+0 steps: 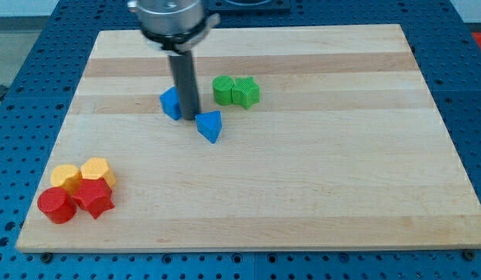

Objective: Put the blue cube vertically above the yellow hexagon

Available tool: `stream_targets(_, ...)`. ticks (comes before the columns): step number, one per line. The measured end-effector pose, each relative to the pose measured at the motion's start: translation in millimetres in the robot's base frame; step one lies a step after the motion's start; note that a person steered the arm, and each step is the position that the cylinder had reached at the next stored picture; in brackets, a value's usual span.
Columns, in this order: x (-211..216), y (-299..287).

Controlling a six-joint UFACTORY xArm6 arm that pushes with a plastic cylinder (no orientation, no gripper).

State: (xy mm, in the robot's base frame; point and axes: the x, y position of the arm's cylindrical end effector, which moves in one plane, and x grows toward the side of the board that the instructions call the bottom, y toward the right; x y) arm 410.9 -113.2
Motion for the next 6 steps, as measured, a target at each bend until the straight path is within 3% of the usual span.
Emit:
stream_targets(3, -28.4, 34.4)
stream_targets(6, -8.7, -82.6)
